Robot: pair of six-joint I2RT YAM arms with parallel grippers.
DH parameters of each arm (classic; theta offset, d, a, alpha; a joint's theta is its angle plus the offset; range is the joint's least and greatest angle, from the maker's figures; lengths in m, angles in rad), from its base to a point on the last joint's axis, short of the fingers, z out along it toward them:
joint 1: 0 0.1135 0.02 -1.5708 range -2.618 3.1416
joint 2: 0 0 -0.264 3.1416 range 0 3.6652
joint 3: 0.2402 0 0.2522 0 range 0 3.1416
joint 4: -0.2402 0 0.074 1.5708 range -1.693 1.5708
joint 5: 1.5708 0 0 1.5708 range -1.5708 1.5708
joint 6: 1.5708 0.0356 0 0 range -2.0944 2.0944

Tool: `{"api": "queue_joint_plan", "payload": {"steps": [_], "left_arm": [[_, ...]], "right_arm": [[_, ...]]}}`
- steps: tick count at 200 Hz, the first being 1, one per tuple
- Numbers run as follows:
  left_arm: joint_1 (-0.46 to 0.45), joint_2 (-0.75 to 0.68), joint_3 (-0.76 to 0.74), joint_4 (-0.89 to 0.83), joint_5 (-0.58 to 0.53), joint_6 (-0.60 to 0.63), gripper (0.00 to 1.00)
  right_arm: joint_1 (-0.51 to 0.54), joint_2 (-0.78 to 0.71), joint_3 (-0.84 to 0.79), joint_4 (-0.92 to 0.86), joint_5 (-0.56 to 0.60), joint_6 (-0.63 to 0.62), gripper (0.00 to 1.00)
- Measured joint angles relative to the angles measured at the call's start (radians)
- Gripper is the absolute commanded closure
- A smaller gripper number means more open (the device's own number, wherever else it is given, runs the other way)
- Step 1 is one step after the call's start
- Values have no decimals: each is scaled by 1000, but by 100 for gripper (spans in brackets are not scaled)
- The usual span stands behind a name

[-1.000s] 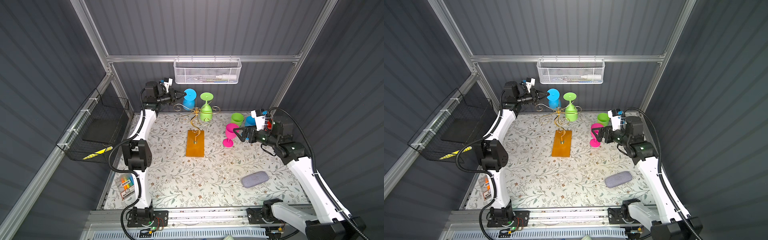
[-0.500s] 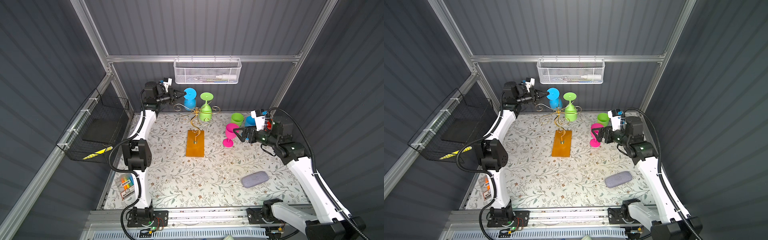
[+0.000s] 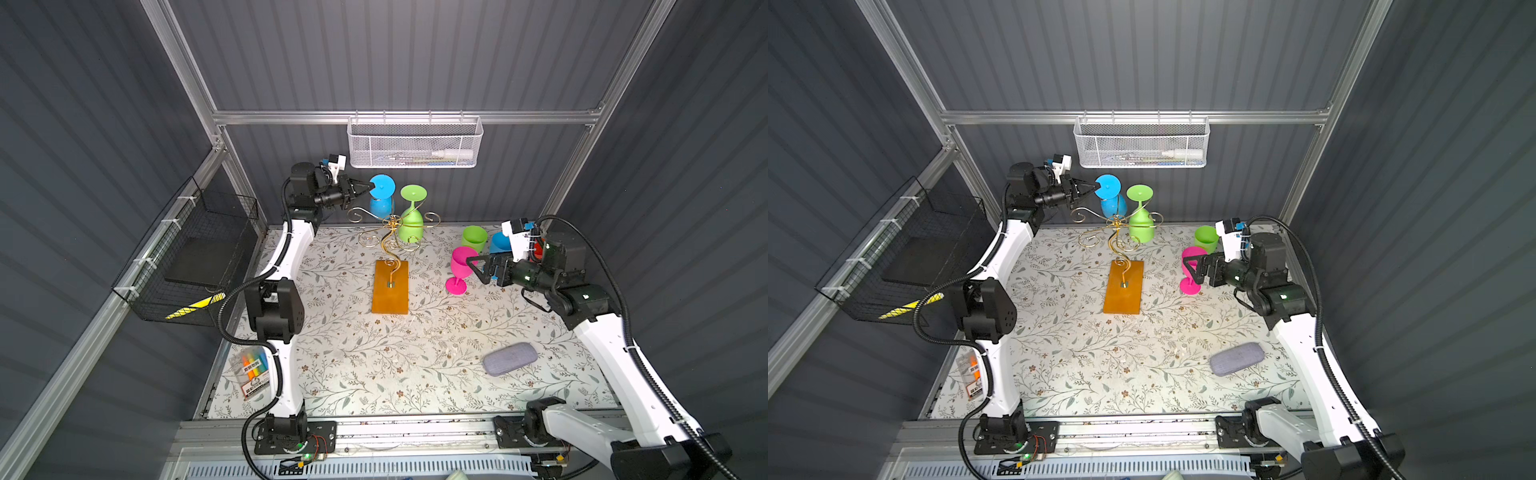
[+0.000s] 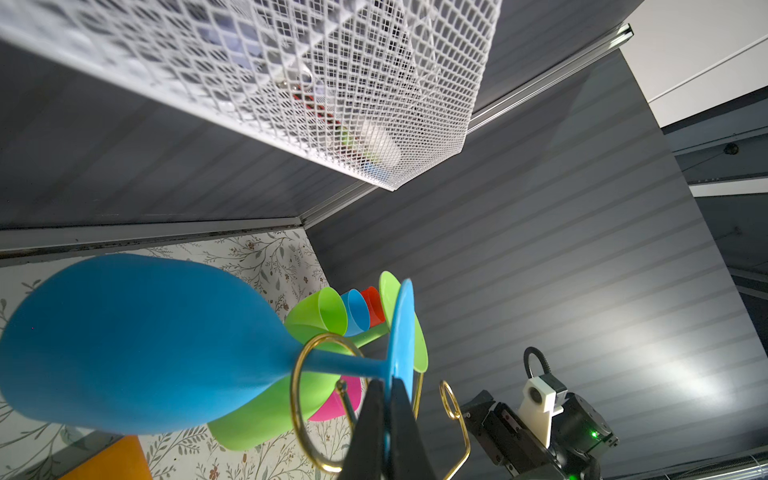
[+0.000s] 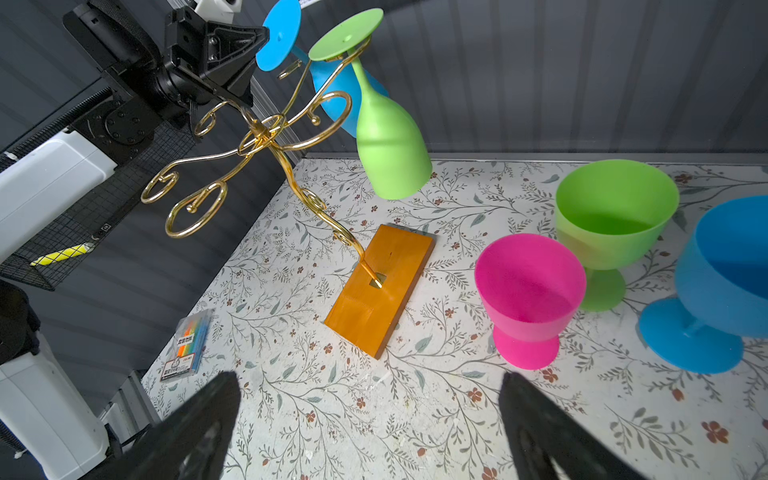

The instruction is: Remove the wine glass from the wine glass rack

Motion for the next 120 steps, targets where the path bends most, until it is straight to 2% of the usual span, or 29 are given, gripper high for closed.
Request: {"api": "queue_joint_plan", "payload": {"steps": [120], "left_arm": [[-9,-11,-17,-7,1,31,100]], "right_arm": [[0,0,0,1,0,2,1]]}}
